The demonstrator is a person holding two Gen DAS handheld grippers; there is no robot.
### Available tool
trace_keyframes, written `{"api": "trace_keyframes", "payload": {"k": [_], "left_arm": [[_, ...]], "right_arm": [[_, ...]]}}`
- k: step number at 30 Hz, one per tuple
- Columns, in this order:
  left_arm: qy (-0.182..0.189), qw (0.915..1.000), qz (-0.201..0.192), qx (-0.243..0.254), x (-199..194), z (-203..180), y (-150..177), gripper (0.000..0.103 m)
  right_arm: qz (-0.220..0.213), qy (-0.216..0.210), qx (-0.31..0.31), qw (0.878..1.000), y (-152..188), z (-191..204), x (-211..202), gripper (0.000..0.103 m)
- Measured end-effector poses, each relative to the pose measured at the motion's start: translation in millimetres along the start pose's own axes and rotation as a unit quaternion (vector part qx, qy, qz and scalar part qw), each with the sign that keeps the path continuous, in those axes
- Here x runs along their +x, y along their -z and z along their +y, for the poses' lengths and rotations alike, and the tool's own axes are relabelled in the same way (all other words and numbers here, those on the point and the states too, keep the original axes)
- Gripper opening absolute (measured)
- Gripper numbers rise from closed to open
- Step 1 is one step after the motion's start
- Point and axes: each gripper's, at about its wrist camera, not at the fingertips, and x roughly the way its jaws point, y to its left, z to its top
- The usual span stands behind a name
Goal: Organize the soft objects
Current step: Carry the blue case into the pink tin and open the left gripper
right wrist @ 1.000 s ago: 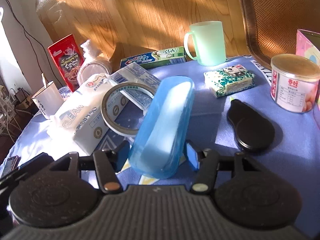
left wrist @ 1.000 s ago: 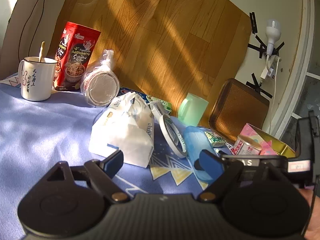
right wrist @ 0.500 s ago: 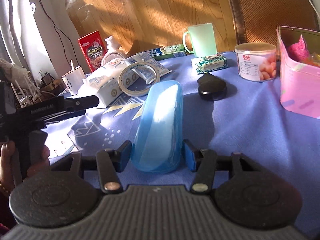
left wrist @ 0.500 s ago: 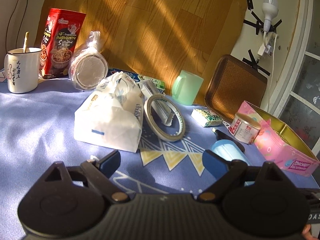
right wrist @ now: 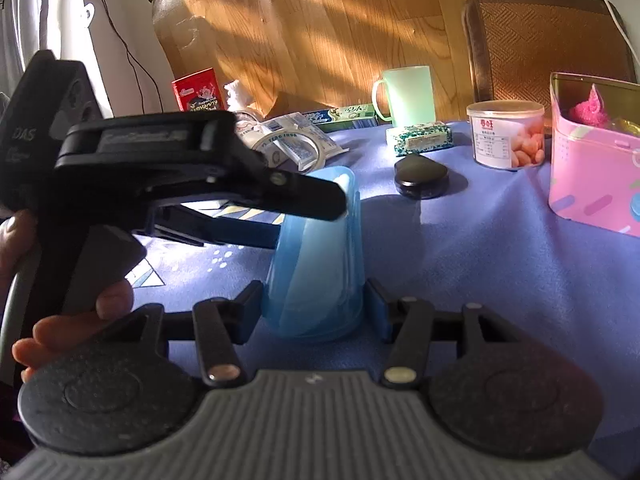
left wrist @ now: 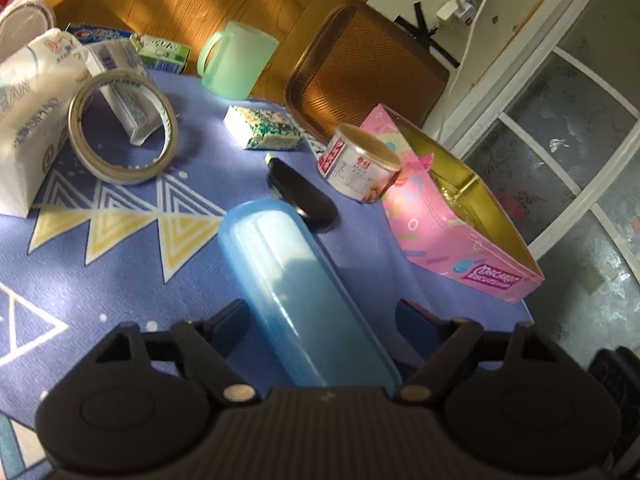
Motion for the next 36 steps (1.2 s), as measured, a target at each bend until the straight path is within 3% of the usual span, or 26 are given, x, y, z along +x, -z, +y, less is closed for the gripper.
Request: {"api": "trace_keyframes", "payload": {"k": [1,4,9,15,19,21,24,29,33,36], "left_arm": [[-0.006,1.0,-0.004,0.006,2.5,-3.6,0.0,0.067],[0.005,0.9999,-0.002,0.012,7.8,-16.9,-7.9,0.066],[0.036,0.9959,-0.024,0.079,16.8,-74.4,-41.4,0.066],[0.072,0.9838,-0.034,0.16,62.8,-157.9,-74.3,0.066],[0.097,0.9762,-0.023,0.193,102.8,-200.8,-84.6,0.066],[0.09,0.9757,-0.025,0.198,114.0,-210.5,-82.1,0.066],[0.081,0.9777,-0.021,0.193,117.1,-206.4,-73.4,0.066],[0.063,0.9791,-0.032,0.191,89.5,-169.8,-56.2,0.069],[0.052,0.9866,-0.037,0.151,57.4,-120.5,-43.3,0.069],[0.014,0.9905,-0.052,0.126,32.8,-80.1,-33.5,0.069]], "right_arm": [[-0.005,0.013,-0.011,1.0,0.6,1.2,-1.5,0.057],[-0.035,0.036,-0.021,0.999,0.9,-2.5,-10.9,0.057],[-0.118,0.082,-0.013,0.99,-15.3,-25.9,-39.0,0.057],[-0.182,0.171,0.0,0.968,-38.2,-74.7,-65.9,0.057],[-0.196,0.229,0.022,0.953,-46.8,-118.3,-69.3,0.057],[-0.19,0.283,0.028,0.94,-51.4,-138.6,-57.7,0.057],[-0.165,0.32,0.059,0.931,-49.7,-168.7,-54.8,0.058],[-0.204,0.305,0.087,0.926,-36.6,-168.1,-79.4,0.058],[-0.218,0.271,0.082,0.934,-31.2,-147.6,-86.9,0.057],[-0.214,0.236,0.066,0.946,-35.6,-130.2,-80.0,0.057]]}}
